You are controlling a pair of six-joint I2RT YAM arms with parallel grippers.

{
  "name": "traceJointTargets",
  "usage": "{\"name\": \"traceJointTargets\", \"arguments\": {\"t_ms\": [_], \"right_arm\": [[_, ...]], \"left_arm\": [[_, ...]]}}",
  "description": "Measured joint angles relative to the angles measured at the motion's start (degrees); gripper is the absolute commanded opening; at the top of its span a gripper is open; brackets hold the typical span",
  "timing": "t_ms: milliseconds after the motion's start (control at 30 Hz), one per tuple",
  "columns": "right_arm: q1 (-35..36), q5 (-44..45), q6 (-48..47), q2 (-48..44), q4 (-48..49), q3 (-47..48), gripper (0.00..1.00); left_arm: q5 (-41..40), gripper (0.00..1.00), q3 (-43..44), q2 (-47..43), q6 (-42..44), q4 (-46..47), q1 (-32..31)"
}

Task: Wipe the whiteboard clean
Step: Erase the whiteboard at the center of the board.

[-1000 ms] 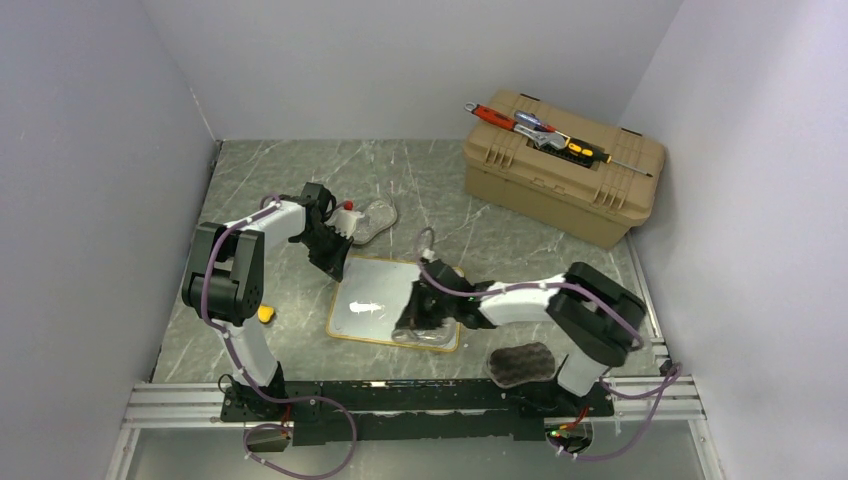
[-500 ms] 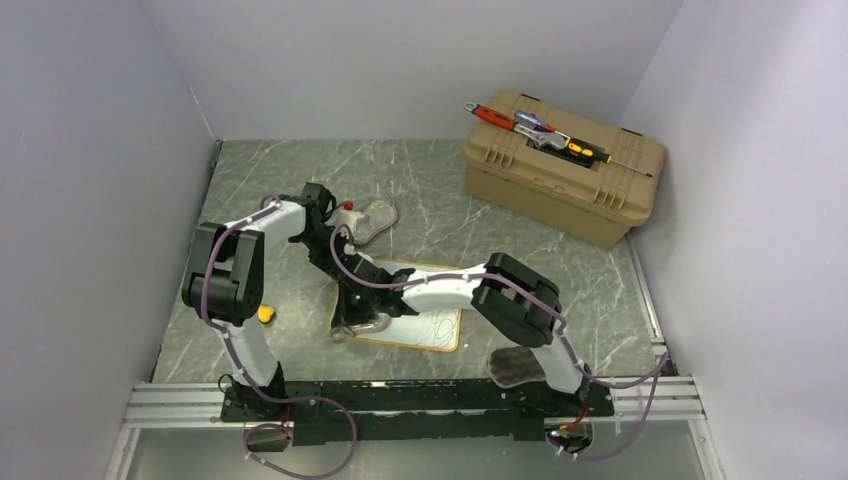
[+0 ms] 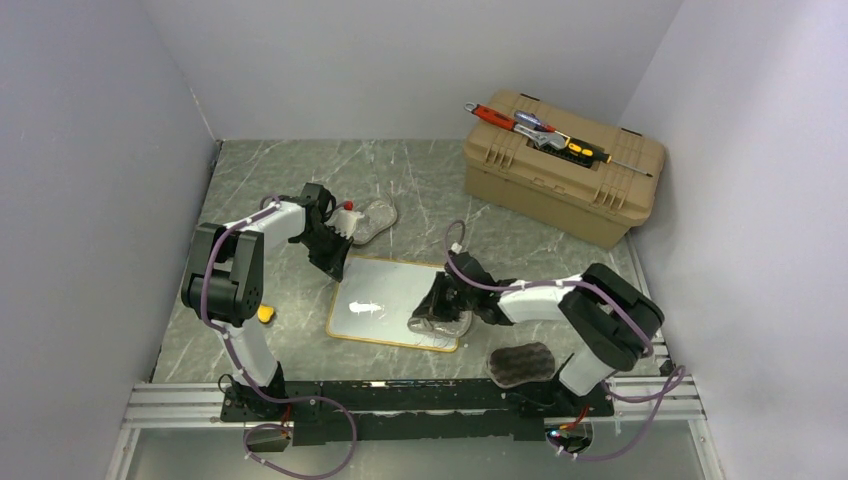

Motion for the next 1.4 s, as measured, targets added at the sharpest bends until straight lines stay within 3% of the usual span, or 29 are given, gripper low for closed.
{"name": "traceJointTargets", "arguments": {"t_ms": [100, 300, 367, 500, 633, 700, 833, 1033, 1100, 1167, 1267, 1400], "right_arm": [[0.24, -1.6, -0.22, 4.31, -0.87, 4.68, 0.0], [5.2, -3.26, -3.34, 24.48, -5.07, 32.3, 0.0], [5.75, -2.73, -4.35, 25.88, -5.42, 34.4, 0.0], [3.48, -2.23, -4.68, 19.43, -2.54, 23.87, 0.0], [-5.42, -1.64, -4.68, 3.28, -2.75, 5.73, 0.0], [-8.31, -0.85, -4.63, -0.55, -3.3, 1.36, 0.0], [-8.26, -1.42, -4.61, 1.18, -4.2, 3.23, 0.0], [-0.26, -2.36, -5.14, 17.07, -5.27, 23.17, 0.0], [1.73, -2.47, -5.4, 19.47, -4.59, 25.97, 0.0], [2.49, -1.77, -5.51, 19.12, -3.19, 24.85, 0.0], [1.29, -2.19, -4.79, 13.53, -0.15, 15.5, 0.0], [-2.14, -1.29, -3.52, -2.4, -2.58, 0.07, 0.0]], "left_arm": [[0.0, 0.02, 0.0, 0.02, 0.0, 0.02, 0.0], [0.0, 0.03, 0.02, 0.0, -0.02, -0.02, 0.0], [0.02, 0.02, 0.02, 0.0, -0.02, -0.02, 0.0], [0.02, 0.02, -0.02, -0.04, -0.02, 0.0, 0.02], [0.07, 0.03, -0.26, -0.24, -0.02, 0.28, 0.02], [0.07, 0.02, -0.35, -0.31, 0.0, 0.37, 0.02], [0.07, 0.02, -0.37, -0.35, 0.0, 0.42, 0.02], [0.04, 0.02, -0.37, -0.35, 0.0, 0.42, 0.02], [0.07, 0.02, -0.37, -0.35, -0.02, 0.39, 0.02], [0.07, 0.02, -0.37, -0.35, -0.02, 0.42, 0.02], [0.07, 0.02, -0.37, -0.35, -0.02, 0.39, 0.02], [0.07, 0.02, -0.39, -0.35, -0.02, 0.42, 0.02]]}}
